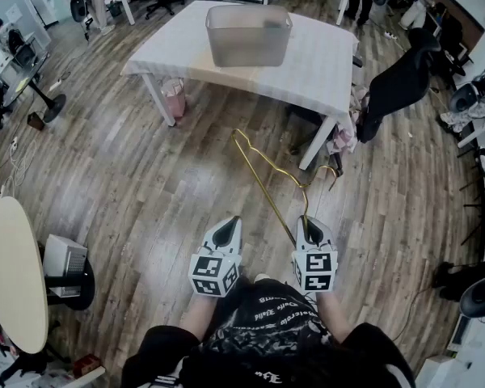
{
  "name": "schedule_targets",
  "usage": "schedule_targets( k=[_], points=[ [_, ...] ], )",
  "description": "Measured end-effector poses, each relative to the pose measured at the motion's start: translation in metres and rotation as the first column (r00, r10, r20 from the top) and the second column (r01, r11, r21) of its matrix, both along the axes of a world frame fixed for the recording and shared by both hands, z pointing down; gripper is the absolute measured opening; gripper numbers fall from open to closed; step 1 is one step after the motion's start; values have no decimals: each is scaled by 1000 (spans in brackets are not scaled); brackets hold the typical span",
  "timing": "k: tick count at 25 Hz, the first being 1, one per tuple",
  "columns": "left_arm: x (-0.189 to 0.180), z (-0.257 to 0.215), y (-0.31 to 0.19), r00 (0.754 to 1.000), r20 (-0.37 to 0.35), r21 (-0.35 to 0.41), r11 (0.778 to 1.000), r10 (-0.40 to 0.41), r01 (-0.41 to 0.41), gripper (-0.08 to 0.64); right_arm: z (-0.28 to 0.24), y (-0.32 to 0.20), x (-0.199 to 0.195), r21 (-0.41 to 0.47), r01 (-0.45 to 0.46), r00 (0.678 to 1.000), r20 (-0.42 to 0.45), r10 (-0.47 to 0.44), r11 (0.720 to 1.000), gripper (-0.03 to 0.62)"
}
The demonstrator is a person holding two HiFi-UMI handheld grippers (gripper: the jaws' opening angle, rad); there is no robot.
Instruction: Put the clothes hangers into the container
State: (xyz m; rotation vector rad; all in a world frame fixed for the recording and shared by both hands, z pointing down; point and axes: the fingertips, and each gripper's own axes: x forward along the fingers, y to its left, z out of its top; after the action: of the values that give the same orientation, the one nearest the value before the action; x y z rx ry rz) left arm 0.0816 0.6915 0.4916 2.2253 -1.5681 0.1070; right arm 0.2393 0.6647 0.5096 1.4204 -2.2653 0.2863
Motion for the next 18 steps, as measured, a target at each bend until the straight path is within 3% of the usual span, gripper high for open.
schedule_targets(
  k=[14, 18],
  points=[
    [-53, 0, -1, 999, -13, 12, 999, 30, -30, 20, -3, 6, -52, 21, -28, 1000, -3, 28, 999, 8],
    [-73, 5, -11, 997, -57, -12, 998, 61, -62, 20, -3, 1, -73, 22, -51, 999, 4, 51, 998, 8]
  ],
)
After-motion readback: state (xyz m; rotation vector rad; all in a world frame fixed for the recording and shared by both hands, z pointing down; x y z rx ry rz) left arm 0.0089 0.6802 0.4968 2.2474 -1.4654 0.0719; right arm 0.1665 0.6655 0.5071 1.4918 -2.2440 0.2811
